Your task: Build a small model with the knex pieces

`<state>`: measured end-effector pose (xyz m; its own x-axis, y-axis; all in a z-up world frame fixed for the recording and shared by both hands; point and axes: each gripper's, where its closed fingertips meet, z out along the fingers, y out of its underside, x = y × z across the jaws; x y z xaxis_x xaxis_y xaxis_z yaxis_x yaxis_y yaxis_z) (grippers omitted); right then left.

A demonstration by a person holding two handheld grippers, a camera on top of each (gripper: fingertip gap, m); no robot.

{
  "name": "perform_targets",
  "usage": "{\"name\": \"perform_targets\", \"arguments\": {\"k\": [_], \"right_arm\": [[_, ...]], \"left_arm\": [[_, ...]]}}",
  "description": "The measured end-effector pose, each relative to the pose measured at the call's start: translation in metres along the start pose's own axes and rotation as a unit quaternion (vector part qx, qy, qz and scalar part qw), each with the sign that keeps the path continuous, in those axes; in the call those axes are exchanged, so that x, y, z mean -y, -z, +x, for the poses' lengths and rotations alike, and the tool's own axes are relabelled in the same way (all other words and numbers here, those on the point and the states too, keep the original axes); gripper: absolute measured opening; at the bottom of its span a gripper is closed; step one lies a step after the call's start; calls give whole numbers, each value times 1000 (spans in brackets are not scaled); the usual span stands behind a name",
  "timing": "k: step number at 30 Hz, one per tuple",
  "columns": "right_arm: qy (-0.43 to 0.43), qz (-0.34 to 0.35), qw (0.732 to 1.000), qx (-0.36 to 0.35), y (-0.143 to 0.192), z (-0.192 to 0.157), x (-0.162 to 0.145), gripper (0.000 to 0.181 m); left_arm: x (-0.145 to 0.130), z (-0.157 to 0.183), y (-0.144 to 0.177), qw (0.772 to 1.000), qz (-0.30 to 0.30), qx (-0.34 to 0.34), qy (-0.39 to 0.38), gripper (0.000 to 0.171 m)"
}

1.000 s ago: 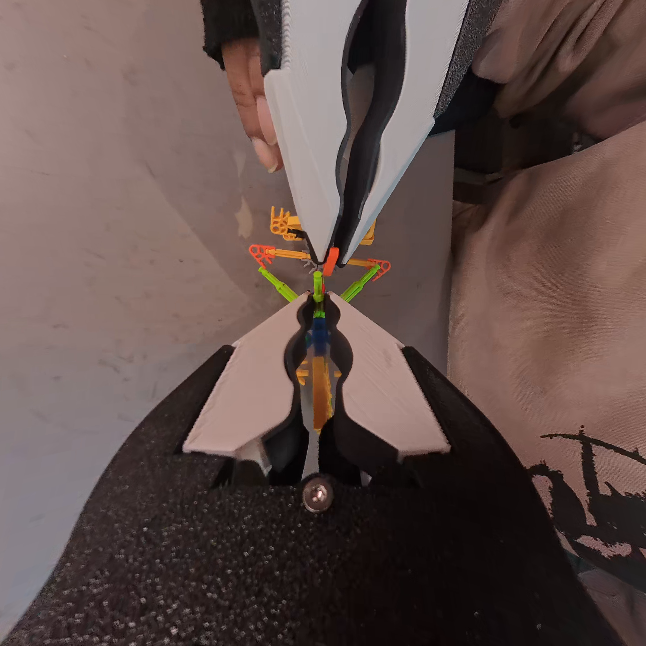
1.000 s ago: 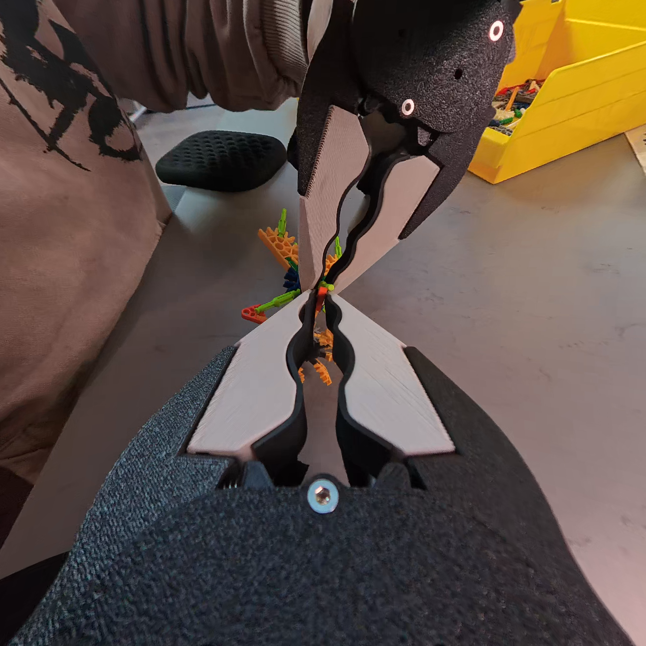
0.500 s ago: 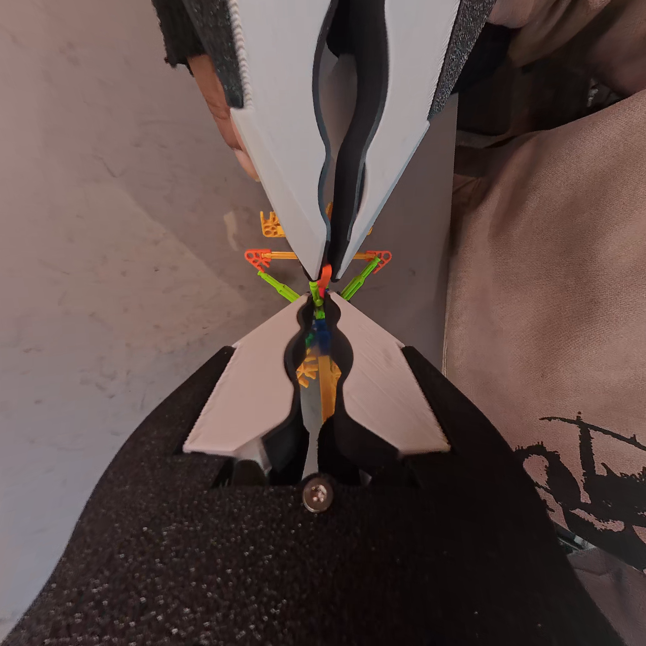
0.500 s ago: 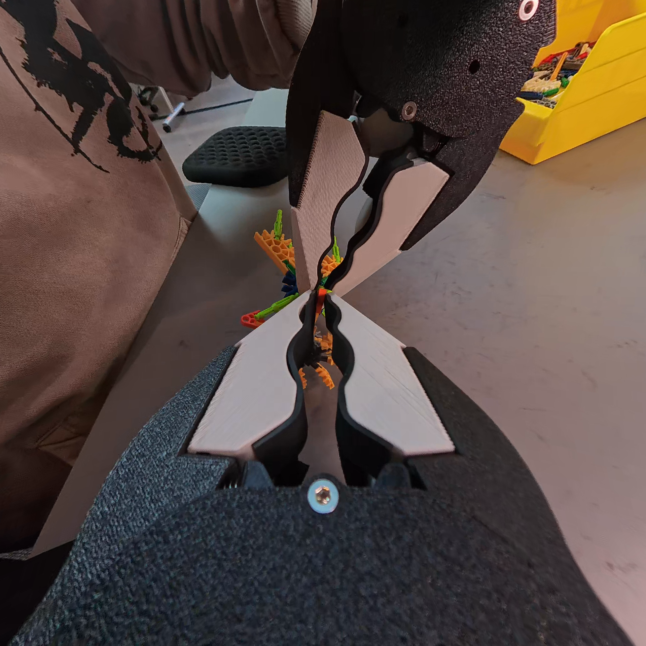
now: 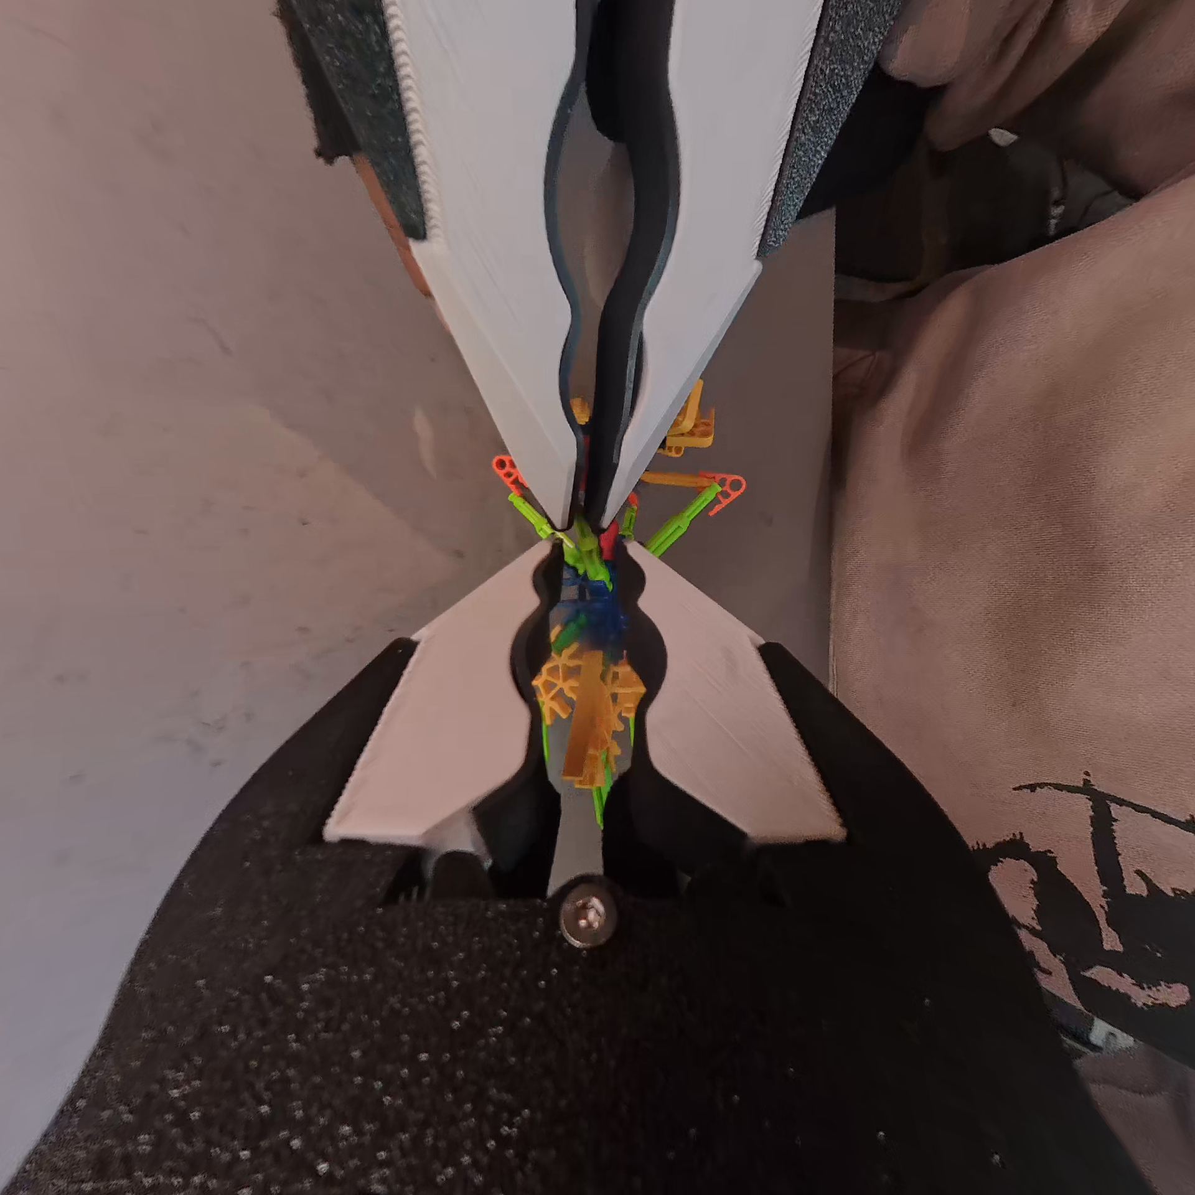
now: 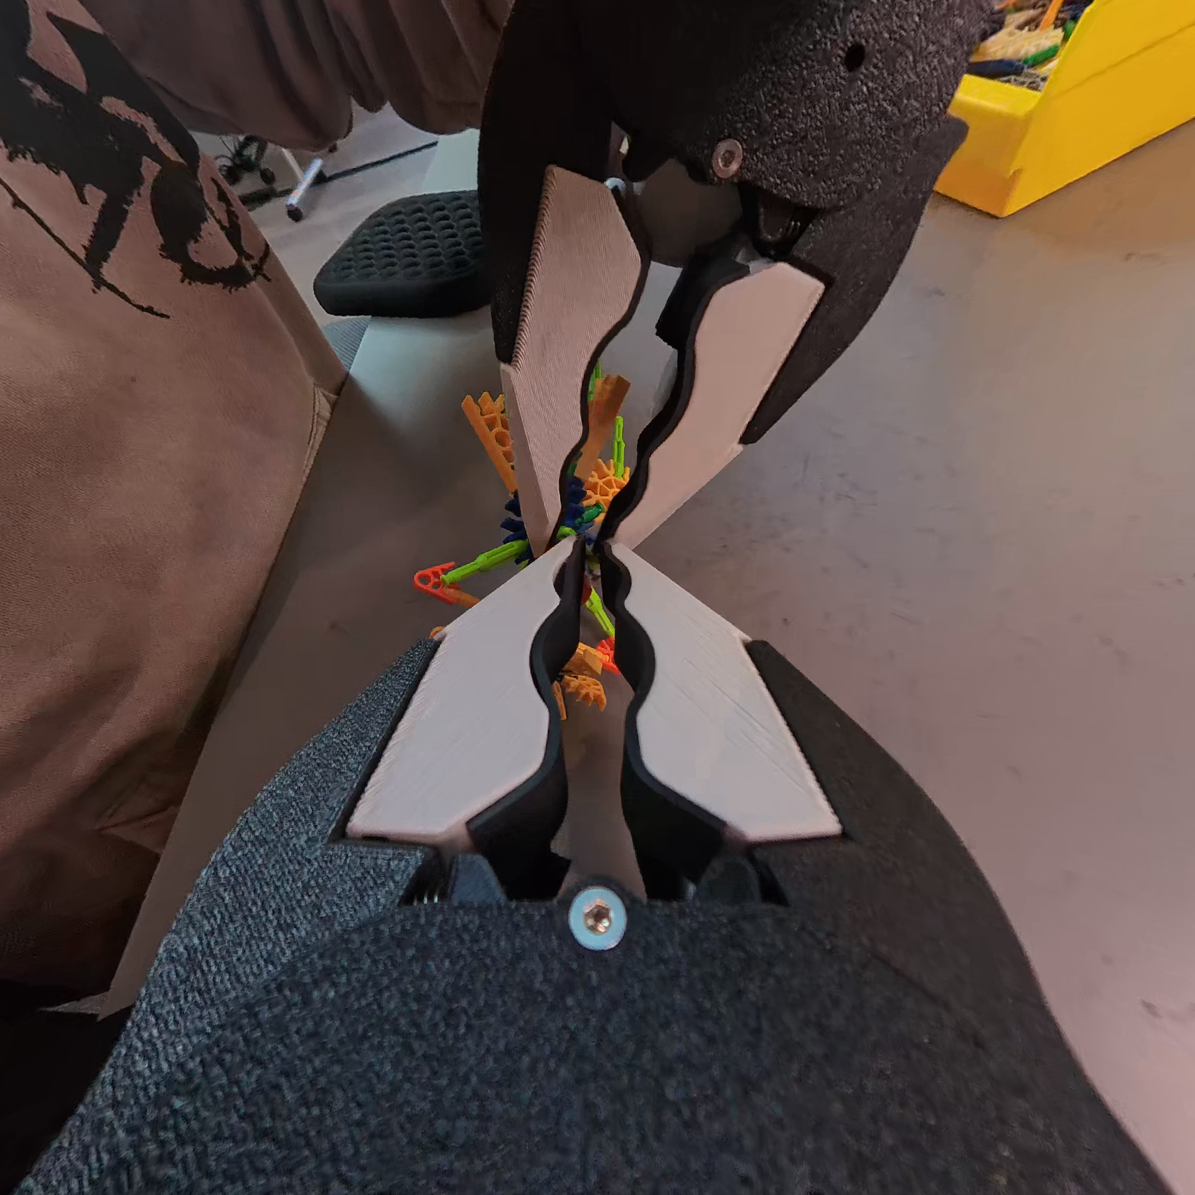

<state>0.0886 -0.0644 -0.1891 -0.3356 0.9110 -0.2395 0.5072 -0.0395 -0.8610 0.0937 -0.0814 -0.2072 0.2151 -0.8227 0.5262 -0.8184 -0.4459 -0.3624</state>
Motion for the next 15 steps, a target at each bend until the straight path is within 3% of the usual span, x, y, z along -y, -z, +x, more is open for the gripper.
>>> {"name": "perform_targets", "arguments": {"k": [2,8,12,15], "right_arm": [[-32,4,999,3,2,4,0,2],[-64,39,997,-34,28,20,9,10],[-72,18,995,-70,46,18,9,11],[-81,-19,993,-80,39,7,-1,11]], "left_arm": [[4,-5,11,999,27,21,1,23],[11,-10,46,988,131,80,-4,22],[11,-11,36,985,148,91,-2,20],[10,-14,20,988,124,91,-7,18]]}}
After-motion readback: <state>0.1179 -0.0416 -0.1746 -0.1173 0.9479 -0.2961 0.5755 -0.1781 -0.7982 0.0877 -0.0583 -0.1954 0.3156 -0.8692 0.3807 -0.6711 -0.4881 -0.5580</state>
